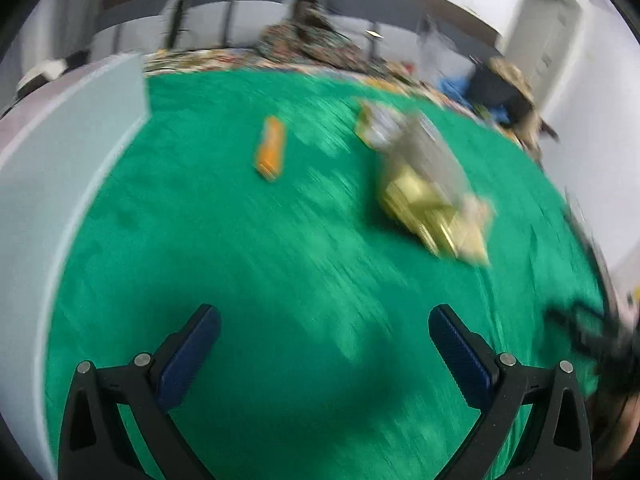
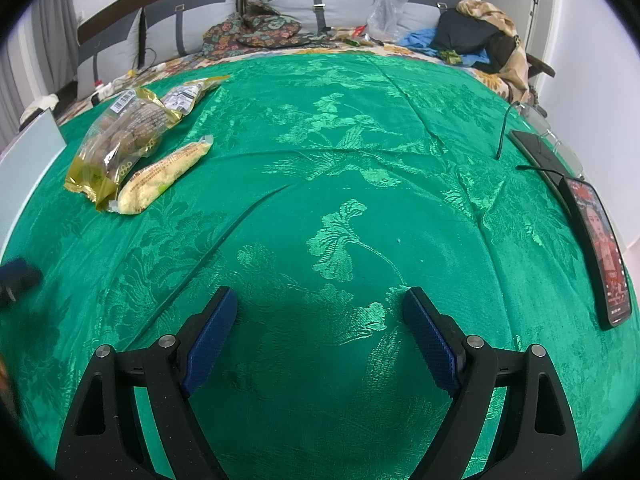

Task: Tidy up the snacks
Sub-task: 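Lower the left gripper onto the orange sausage stick and grasp it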

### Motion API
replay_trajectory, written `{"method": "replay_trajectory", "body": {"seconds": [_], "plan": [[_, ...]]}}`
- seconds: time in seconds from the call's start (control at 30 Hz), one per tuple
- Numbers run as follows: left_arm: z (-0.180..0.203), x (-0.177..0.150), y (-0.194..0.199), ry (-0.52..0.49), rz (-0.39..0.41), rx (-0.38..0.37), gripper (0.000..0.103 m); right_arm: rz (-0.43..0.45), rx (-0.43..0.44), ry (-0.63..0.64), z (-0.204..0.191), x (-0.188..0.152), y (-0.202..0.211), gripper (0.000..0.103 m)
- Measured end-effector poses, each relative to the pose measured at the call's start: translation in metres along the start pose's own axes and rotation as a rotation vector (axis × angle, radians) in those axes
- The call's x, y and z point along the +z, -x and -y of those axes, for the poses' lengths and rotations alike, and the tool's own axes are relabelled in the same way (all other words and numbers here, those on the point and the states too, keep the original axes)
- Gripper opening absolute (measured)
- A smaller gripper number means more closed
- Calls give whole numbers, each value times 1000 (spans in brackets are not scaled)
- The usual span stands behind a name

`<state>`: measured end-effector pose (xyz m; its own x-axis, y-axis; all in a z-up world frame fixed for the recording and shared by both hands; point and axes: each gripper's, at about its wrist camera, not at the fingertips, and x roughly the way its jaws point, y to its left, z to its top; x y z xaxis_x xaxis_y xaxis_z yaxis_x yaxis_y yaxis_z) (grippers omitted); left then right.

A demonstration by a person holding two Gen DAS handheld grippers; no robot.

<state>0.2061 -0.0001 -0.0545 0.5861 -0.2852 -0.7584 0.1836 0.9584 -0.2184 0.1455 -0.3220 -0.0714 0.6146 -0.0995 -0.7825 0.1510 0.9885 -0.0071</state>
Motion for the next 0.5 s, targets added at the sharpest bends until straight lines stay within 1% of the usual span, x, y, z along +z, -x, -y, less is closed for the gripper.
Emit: {"method": "replay_trajectory", "body": {"seconds": [0.07, 0.13, 0.2, 0.23, 0.27, 0.33, 0.4, 0.43, 0.47, 0.5], "plan": [[-15, 31, -8, 53, 4, 25, 103, 0, 0, 0, 0, 0, 0, 88], [-22, 62, -24, 68, -17, 73, 102, 0, 0, 0, 0, 0, 0, 88], [-21, 89, -47, 27, -52, 128, 102, 0, 0, 0, 0, 0, 0, 88], [-18, 97, -56, 4, -65, 145, 99, 0, 0, 0, 0, 0, 0, 88], [-14, 104, -67, -30, -80, 162, 94, 0, 1, -1, 0, 0, 0, 88], [-5, 113, -90, -79, -124, 183, 91, 0, 1, 0, 0, 0, 0, 88], [-1, 113, -105, -93, -159, 187, 82, 0, 1, 0, 0, 0, 0, 88], [-1, 113, -112, -92, -176, 189, 72, 0, 1, 0, 0, 0, 0, 88], [-2, 114, -113, -93, -152, 190, 60, 0, 1, 0, 0, 0, 0, 88], [-3, 114, -112, -92, -133, 189, 52, 0, 1, 0, 0, 0, 0, 88]]}}
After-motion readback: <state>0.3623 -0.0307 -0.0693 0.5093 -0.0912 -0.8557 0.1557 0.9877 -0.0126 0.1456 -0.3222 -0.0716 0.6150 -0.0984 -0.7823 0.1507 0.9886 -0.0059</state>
